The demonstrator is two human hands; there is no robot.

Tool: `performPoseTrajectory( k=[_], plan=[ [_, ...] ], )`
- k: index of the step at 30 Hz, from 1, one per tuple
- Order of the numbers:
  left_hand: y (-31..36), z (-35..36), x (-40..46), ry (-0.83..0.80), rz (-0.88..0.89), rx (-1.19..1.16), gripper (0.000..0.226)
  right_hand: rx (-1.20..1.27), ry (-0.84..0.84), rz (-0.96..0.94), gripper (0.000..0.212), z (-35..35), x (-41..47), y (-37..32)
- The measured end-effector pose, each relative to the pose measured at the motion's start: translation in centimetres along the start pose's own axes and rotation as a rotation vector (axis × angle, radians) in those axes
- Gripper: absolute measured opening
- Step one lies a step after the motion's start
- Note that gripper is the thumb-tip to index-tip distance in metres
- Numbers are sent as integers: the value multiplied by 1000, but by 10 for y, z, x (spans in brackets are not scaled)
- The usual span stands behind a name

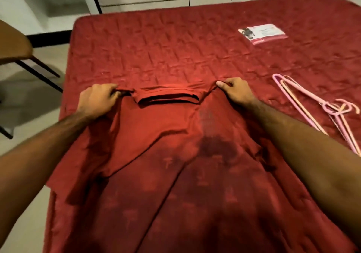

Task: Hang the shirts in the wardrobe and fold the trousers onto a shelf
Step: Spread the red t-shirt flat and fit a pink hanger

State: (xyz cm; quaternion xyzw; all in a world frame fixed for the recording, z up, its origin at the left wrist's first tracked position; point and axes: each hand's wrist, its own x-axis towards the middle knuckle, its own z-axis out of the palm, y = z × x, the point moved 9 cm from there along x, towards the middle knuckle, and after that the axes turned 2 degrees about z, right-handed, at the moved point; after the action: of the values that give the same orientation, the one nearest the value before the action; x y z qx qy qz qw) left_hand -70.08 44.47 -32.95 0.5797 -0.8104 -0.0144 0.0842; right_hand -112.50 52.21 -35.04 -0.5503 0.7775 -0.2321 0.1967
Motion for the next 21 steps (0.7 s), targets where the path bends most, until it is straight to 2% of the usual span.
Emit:
performPoseTrajectory(
  k=[4,7,10,17,19,21],
  plan=[
    [-17,49,44,-100,-20,-102,37,-194,-40,51,45,44,33,10],
    [-34,74,65,29,-41,-64,44,-254,98,93,51,58,52,16],
    [-39,95,70,50,-36,-51,48,-300,187,140,56,63,59,24],
    [-35,100,80,51,-28,-31,44,-349,207,158,57,65,70,33],
    [-32,99,82,43,13,1,43,-384,207,153,57,66,72,34],
    [-24,101,84,34,138,53,41,-464,192,109,57,67,76,36]
  ],
)
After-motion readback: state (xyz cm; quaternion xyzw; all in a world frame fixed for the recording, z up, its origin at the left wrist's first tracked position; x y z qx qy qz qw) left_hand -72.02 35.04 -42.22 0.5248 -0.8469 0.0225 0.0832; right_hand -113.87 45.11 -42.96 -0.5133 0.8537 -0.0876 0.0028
